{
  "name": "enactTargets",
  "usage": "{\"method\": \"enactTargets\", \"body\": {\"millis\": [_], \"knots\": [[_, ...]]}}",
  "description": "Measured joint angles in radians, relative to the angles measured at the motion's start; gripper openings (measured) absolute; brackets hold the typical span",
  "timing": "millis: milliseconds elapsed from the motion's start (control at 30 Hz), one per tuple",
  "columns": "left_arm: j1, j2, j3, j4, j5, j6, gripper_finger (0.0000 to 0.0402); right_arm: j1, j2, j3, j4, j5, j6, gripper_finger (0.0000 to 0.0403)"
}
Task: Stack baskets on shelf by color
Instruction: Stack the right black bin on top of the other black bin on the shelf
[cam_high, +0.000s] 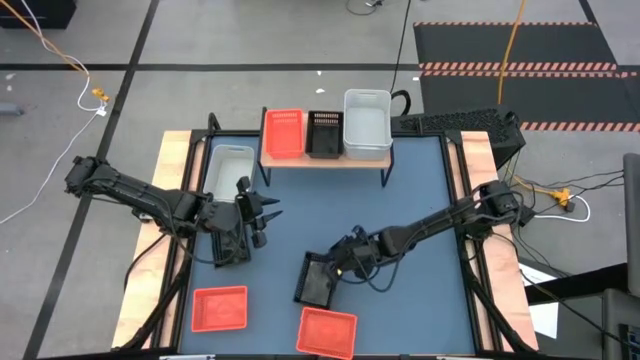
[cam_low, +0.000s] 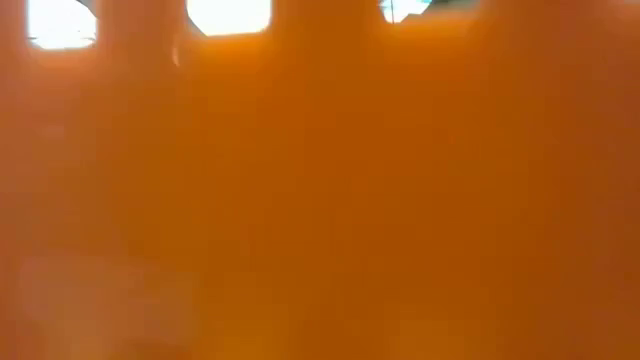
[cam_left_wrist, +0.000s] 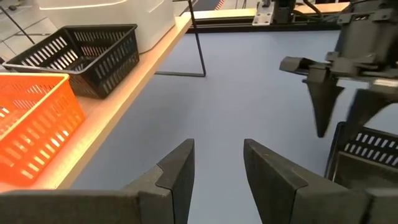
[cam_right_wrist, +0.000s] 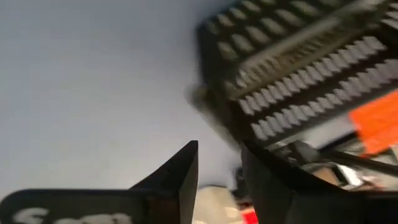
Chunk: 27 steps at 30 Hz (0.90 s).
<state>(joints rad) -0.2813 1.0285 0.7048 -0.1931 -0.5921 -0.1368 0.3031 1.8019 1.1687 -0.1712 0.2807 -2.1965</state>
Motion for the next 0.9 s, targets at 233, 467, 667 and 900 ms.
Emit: {"method": "enactTargets", "body": {"millis": [233,467,667,900], "knots": [[0.002,0.0,0.0,0.003,0.0,0.003,0.014,-0.011,0.0,-0.001,0.018,-0.037,-0.048,0.0101],[0.002,0.0,0.0,0.003,0.0,0.005,0.014,-0.03,0.014,-0.084,0.057,-0.05,-0.108,0.01],[0.008,0.0,0.0,0.008,0.0,0.012,0.014,-0.029,0.014,-0.151,0.173,-0.05,-0.13,0.01],[0.035,0.0,0.0,0.009,-0.001,0.012,0.014,-0.032,0.004,-0.153,0.231,0.05,0.09,0.0034]]}}
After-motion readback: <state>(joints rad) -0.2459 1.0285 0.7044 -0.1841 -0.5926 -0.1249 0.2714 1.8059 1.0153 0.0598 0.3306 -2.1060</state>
